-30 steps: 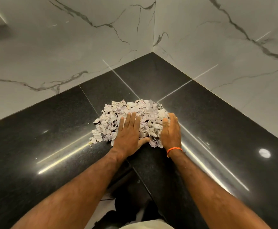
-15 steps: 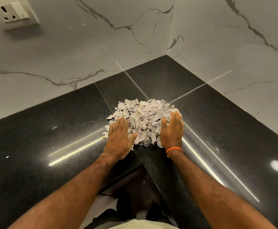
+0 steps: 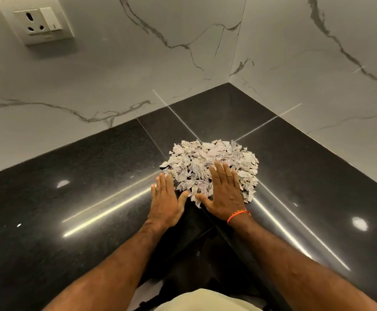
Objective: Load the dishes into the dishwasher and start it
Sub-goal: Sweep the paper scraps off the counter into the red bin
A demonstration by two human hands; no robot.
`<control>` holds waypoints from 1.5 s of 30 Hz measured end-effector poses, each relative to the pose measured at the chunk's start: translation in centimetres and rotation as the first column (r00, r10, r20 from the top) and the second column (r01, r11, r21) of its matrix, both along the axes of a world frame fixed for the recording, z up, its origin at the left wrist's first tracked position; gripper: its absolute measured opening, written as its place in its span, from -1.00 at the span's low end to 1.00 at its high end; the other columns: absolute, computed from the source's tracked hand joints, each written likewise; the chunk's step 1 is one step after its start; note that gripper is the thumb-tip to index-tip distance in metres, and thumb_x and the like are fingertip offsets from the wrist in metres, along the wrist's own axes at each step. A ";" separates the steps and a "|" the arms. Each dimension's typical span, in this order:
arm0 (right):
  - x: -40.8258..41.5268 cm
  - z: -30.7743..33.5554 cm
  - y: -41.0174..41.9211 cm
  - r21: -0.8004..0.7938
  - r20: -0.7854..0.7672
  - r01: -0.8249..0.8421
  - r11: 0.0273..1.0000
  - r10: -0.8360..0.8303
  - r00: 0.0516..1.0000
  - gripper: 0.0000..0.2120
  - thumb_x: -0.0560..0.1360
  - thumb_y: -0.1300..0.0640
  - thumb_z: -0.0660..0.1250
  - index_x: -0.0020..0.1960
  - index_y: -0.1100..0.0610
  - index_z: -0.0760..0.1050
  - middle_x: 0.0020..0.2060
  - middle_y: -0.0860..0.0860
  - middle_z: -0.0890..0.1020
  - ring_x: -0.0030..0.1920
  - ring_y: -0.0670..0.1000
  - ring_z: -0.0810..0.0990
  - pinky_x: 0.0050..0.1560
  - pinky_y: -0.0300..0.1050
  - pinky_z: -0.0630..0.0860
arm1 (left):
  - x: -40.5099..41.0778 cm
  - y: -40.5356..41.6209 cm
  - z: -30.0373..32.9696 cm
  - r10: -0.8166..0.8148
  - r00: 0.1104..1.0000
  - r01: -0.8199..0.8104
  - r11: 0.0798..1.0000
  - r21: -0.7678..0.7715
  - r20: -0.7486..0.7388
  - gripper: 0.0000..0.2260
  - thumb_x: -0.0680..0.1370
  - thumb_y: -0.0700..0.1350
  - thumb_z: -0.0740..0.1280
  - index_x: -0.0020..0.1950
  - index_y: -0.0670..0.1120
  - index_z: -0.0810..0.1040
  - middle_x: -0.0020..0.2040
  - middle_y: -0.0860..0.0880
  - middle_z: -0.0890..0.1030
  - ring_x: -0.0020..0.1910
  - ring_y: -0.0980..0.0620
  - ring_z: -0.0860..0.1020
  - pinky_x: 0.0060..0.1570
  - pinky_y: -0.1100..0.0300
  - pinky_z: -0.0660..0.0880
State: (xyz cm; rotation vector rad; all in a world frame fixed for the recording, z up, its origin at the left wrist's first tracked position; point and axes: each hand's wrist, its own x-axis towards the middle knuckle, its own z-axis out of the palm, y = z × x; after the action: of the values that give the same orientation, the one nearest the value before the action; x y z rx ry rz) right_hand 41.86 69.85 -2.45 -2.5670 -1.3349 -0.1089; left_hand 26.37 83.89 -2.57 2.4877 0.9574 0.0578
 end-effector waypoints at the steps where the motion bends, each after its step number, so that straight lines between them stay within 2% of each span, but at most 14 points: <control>1: -0.1 0.1 -0.1 -0.010 -0.013 0.030 1.000 -0.030 0.999 -0.09 0.50 -0.44 0.11 0.63 0.11 -0.01 0.63 0.05 -0.04 0.62 0.09 -0.20 0.58 0.23 -0.06 | 0.6 0.0 0.1 -0.061 0.998 0.061 0.998 -0.025 0.015 -0.23 0.65 0.31 -0.03 0.63 -0.13 -0.29 0.61 -0.12 -0.34 0.58 -0.06 -0.37 0.58 -0.06 -0.29; 4: 0.1 0.6 -1.0 -0.003 -0.032 0.107 0.994 -0.107 0.994 -0.15 0.55 -0.42 0.00 0.63 0.09 -0.01 0.63 0.03 -0.05 0.62 0.07 -0.21 0.57 0.23 -0.05 | 2.5 -0.1 0.6 -0.188 0.976 0.191 0.981 -0.023 0.113 -0.21 0.64 0.34 -0.06 0.62 -0.11 -0.33 0.59 -0.09 -0.40 0.57 -0.01 -0.42 0.59 -0.05 -0.28; 6: 0.0 1.0 -1.8 -0.020 -0.006 0.096 0.995 -0.096 0.995 -0.11 0.53 -0.46 0.02 0.64 0.09 -0.04 0.63 0.02 -0.09 0.61 0.06 -0.25 0.58 0.23 -0.09 | 3.2 0.1 0.9 -0.161 0.972 0.154 0.987 0.052 0.174 -0.22 0.64 0.34 -0.08 0.63 -0.12 -0.30 0.61 -0.10 -0.37 0.58 -0.01 -0.41 0.57 -0.04 -0.33; 9: -0.8 1.1 -2.4 -0.136 0.013 0.071 0.988 -0.070 0.997 0.05 0.42 -0.57 0.07 0.64 0.09 -0.10 0.63 0.03 -0.15 0.60 0.08 -0.30 0.58 0.22 -0.18 | 3.4 0.5 0.7 -0.201 0.971 0.191 0.978 0.082 0.131 -0.21 0.64 0.35 -0.06 0.63 -0.13 -0.29 0.63 -0.13 -0.32 0.59 -0.05 -0.39 0.57 -0.07 -0.32; 13: -1.5 0.6 -1.0 -0.166 -0.067 0.230 0.959 -0.244 0.968 -0.01 0.47 -0.52 0.05 0.64 0.08 -0.13 0.62 0.04 -0.24 0.59 0.10 -0.35 0.57 0.22 -0.25 | 3.0 1.0 -0.4 -0.276 0.954 0.264 0.958 0.113 0.112 -0.20 0.62 0.38 -0.12 0.64 -0.12 -0.25 0.64 -0.13 -0.28 0.59 -0.04 -0.38 0.58 -0.11 -0.28; 15: -1.2 1.0 -0.7 -0.102 -0.092 0.276 0.956 -0.286 0.954 -0.03 0.46 -0.53 0.07 0.64 0.04 -0.10 0.63 0.03 -0.19 0.60 0.08 -0.31 0.57 0.21 -0.23 | 2.9 1.2 -0.1 -0.251 0.952 0.236 0.966 0.102 0.174 -0.19 0.61 0.40 -0.11 0.66 -0.12 -0.19 0.65 -0.11 -0.26 0.60 -0.02 -0.36 0.59 -0.10 -0.25; 19: 0.0 1.6 -2.5 0.046 -0.064 0.304 0.952 -0.301 0.952 -0.05 0.42 -0.57 0.09 0.61 -0.02 0.05 0.61 0.00 0.06 0.62 0.07 -0.07 0.58 0.20 -0.04 | 3.6 2.2 0.8 -0.149 0.957 0.127 0.987 0.100 0.250 -0.21 0.61 0.40 -0.07 0.66 -0.09 -0.07 0.67 -0.10 -0.18 0.63 -0.02 -0.28 0.60 -0.12 -0.15; 26: 2.5 -0.5 -4.4 0.007 -0.250 0.535 0.845 -0.517 0.819 0.03 0.40 -0.62 0.03 0.62 0.01 -0.08 0.62 0.09 0.01 0.61 0.15 -0.06 0.59 0.19 -0.01 | 5.7 2.1 0.8 0.104 0.972 -0.117 0.992 0.049 0.209 -0.23 0.61 0.41 -0.02 0.65 -0.07 0.00 0.66 -0.19 -0.12 0.63 -0.18 -0.19 0.59 -0.17 -0.14; 30: 2.9 -0.9 -2.6 0.031 -0.283 0.490 0.871 -0.463 0.840 -0.01 0.45 -0.58 0.03 0.63 0.01 -0.15 0.63 0.10 -0.06 0.62 0.13 -0.09 0.60 0.13 -0.07 | 7.3 0.6 -0.2 0.132 0.974 -0.126 0.991 -0.040 0.183 -0.16 0.57 0.46 -0.06 0.66 -0.06 -0.09 0.66 -0.17 -0.15 0.63 -0.10 -0.20 0.60 -0.09 -0.16; 33: 4.0 -0.6 -0.6 0.149 -0.358 0.452 0.879 -0.378 0.853 -0.15 0.51 -0.51 0.05 0.62 -0.05 -0.03 0.63 0.03 -0.02 0.62 0.03 -0.07 0.59 0.07 -0.01 | 9.1 -0.5 -0.7 0.119 0.970 -0.110 0.992 -0.056 0.211 -0.18 0.57 0.47 -0.09 0.67 -0.01 -0.08 0.67 -0.10 -0.13 0.64 -0.03 -0.18 0.60 -0.04 -0.15; 35: 4.6 -0.6 1.0 0.208 -0.397 0.425 0.881 -0.321 0.860 -0.26 0.55 -0.47 0.00 0.58 -0.07 0.16 0.61 0.01 0.08 0.61 0.03 0.00 0.58 0.10 0.05 | 10.2 -0.7 -0.8 0.133 0.952 -0.111 0.990 -0.092 0.275 -0.27 0.60 0.41 -0.06 0.66 0.03 0.02 0.67 -0.07 -0.03 0.64 0.00 -0.11 0.61 -0.06 -0.08; 39: 5.2 -1.2 3.3 0.295 -0.472 0.426 0.855 -0.257 0.843 -0.31 0.58 -0.43 -0.14 0.44 -0.06 0.43 0.53 -0.02 0.32 0.56 0.01 0.17 0.53 0.16 0.18 | 12.4 -0.6 -0.8 0.204 0.901 -0.130 0.969 -0.211 0.383 -0.40 0.63 0.30 0.01 0.62 0.06 0.22 0.65 -0.02 0.14 0.63 0.05 0.05 0.59 -0.10 0.07; 42: 5.2 -1.4 4.2 0.389 -0.555 0.432 0.814 -0.167 0.815 -0.39 0.62 -0.34 -0.07 0.40 -0.04 0.48 0.45 -0.03 0.44 0.51 -0.04 0.28 0.50 0.14 0.25 | 13.8 -1.0 -0.5 0.288 0.832 -0.129 0.931 -0.340 0.474 -0.49 0.65 0.19 0.14 0.56 0.03 0.35 0.58 0.00 0.32 0.57 0.06 0.25 0.53 -0.07 0.25; 45: 4.8 -1.0 5.3 0.487 -0.648 0.459 0.743 -0.045 0.761 -0.52 0.65 -0.22 0.01 0.39 -0.05 0.49 0.37 -0.07 0.53 0.42 -0.09 0.41 0.46 0.07 0.33 | 14.6 -2.0 0.0 0.400 0.728 -0.135 0.880 -0.455 0.557 -0.54 0.62 0.11 0.22 0.48 -0.03 0.47 0.46 0.01 0.49 0.45 0.11 0.42 0.44 0.10 0.38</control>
State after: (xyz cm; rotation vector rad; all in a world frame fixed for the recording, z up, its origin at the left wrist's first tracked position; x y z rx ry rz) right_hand 46.71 75.19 -3.44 -1.9294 -0.5362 0.1815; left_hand 41.01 81.84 -2.60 1.7350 0.9046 0.7046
